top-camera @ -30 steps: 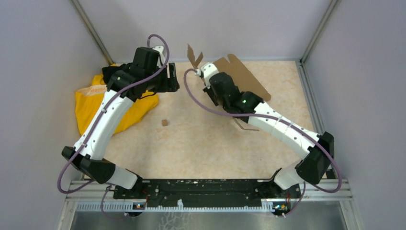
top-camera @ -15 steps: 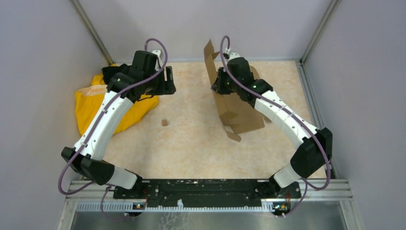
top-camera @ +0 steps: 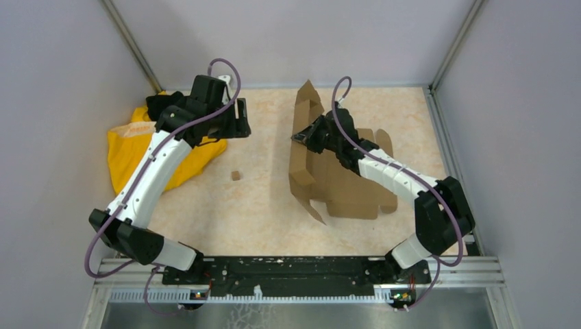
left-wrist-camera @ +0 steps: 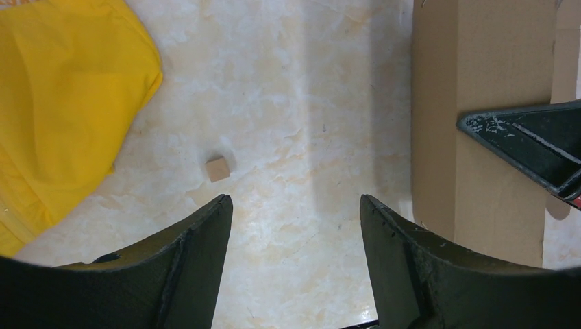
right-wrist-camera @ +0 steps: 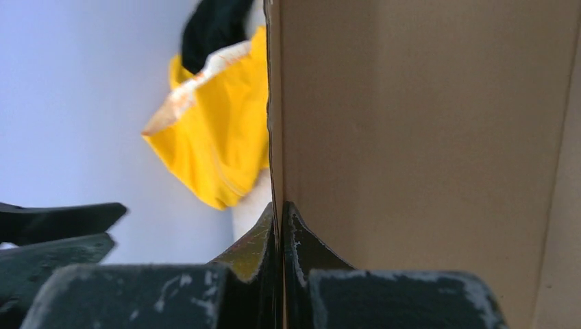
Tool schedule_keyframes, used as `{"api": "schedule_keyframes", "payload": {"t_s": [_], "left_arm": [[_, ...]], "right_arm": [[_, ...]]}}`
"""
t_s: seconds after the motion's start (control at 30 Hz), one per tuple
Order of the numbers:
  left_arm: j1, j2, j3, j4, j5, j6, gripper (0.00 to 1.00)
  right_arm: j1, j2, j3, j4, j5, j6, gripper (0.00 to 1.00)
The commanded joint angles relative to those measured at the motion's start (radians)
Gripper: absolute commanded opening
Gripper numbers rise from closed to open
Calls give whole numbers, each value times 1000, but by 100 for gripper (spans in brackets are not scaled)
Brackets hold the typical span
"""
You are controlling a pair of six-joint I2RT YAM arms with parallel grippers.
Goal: Fold the paper box
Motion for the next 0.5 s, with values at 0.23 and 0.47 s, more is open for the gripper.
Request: {"api": "schedule_keyframes", "payload": {"t_s": [0.23,0.47], "left_arm": [[9,32,-55,51,29,11,73],[9,40,-46,78,72,12,72]], "right_arm": [[-16,-3,-98,585,-70,366,0],[-29,23,-214,714,-85,414,0]]}}
